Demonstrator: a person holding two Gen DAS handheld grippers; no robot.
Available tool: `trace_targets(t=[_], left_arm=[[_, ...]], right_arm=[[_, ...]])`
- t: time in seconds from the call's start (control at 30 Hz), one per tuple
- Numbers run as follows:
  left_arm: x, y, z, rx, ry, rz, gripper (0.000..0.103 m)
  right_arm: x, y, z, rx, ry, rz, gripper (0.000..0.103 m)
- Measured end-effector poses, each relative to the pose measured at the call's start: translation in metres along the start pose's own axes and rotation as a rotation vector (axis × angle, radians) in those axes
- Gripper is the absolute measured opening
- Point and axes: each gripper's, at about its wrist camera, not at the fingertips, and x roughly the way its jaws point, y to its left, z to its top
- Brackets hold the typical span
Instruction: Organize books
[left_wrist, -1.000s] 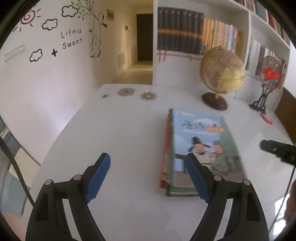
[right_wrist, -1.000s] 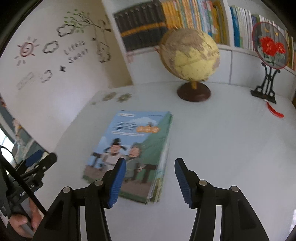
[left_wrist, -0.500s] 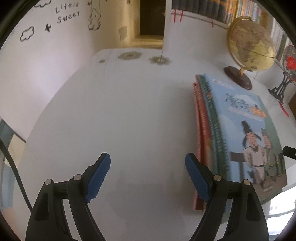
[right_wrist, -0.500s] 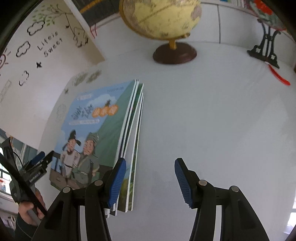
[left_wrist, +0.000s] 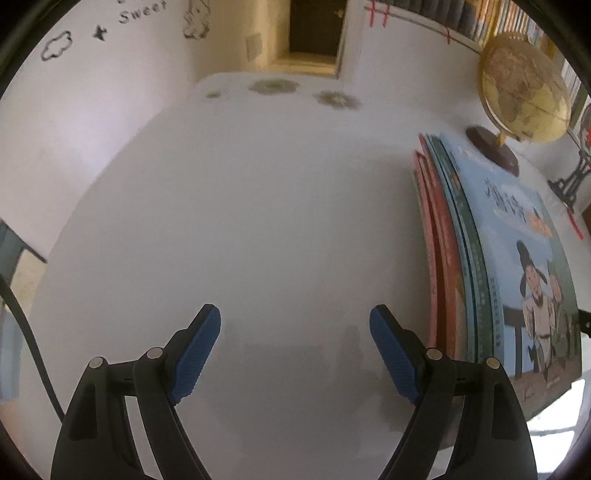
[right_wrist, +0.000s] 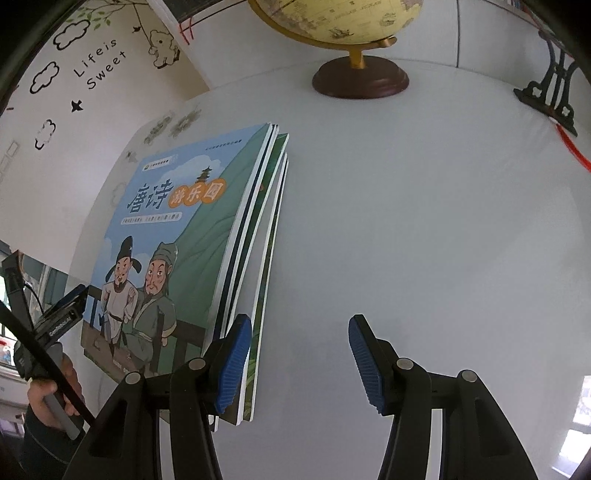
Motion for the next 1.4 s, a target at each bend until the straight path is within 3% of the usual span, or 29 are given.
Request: trace_targets(t=[0.23, 0.4, 0.43, 0.53, 0.77, 1.4], left_arm=[[0.0, -0.003, 0.0, -0.017, 0.023, -0.063, 0.075], [0.001, -0.009, 0.001, 0.006, 0.032, -0.093, 0.058], [0.001, -0.01, 0.001, 0.004, 0.034, -0.095, 0.058], [-0.001, -0.01, -0.002, -0.006, 0.027, -0.097, 0.057], [-0.013, -0.012, -0.004, 0.004, -0.02, -0.036, 0.061], [-0.053, -0.022, -0.013, 0.04, -0.087, -0.032, 0.064]], right_arm=[[0.006, 0.003, 0.005, -0.021, 0.016, 0.007, 0.053], [0.006, 0.005, 0.007, -0.034, 0.016, 0.008, 0.051], [0.006, 0.005, 0.008, -0.037, 0.013, 0.01, 0.047], [0.002, 0.007, 0.007, -0.026, 0.006, 0.06, 0.038], [0.001, 0.009, 0.006, -0.037, -0.001, 0.048, 0.038], [-0.017, 0.019, 0.005, -0.076, -0.033, 0.033, 0.038]])
